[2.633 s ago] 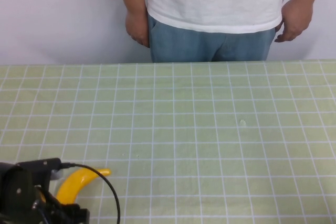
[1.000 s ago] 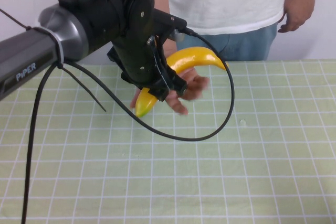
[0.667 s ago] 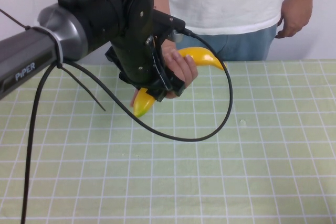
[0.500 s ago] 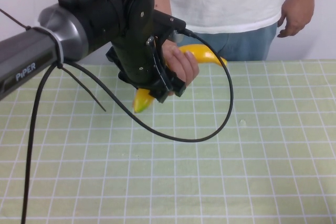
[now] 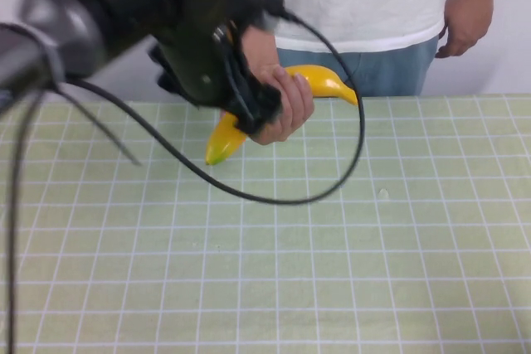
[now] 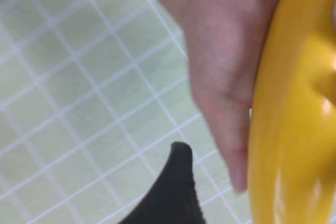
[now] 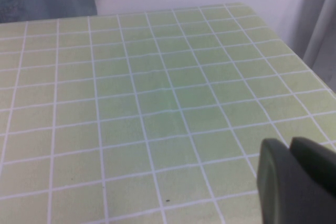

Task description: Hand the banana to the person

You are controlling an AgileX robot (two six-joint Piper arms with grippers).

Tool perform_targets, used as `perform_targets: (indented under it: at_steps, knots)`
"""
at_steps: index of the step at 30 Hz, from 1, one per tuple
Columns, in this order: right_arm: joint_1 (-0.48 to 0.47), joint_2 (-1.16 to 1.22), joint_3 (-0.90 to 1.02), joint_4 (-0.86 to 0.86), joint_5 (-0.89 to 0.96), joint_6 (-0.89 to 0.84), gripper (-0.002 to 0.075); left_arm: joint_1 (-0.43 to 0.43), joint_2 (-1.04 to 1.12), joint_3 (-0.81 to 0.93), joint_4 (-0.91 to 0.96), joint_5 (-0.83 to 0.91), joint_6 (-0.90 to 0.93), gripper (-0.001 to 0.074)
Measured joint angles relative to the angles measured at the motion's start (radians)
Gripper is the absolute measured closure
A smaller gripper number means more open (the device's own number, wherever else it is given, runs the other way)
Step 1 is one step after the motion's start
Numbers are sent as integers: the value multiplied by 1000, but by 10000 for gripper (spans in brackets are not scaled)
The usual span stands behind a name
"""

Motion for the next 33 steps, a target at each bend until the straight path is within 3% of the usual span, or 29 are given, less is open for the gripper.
perform_targets:
  at_steps: [3, 5, 10, 13, 24, 33]
  knots:
    - [0, 0, 0, 0, 0, 0, 735, 0, -77, -1, 48, 27, -23, 95]
    - [0, 0, 0, 0, 0, 0, 735, 0, -139, -1, 78, 59, -40, 159]
    - [0, 0, 0, 0, 0, 0, 735, 0, -283, 21, 105, 100, -50, 590]
    - [0, 0, 0, 0, 0, 0, 735, 0, -384, 95, 106, 99, -66, 688]
    - [0, 0, 0, 0, 0, 0, 735, 0, -746, 509, 113, -72, -118, 729]
    - [0, 0, 0, 0, 0, 0, 735, 0, -779, 549, 131, 29, -133, 730]
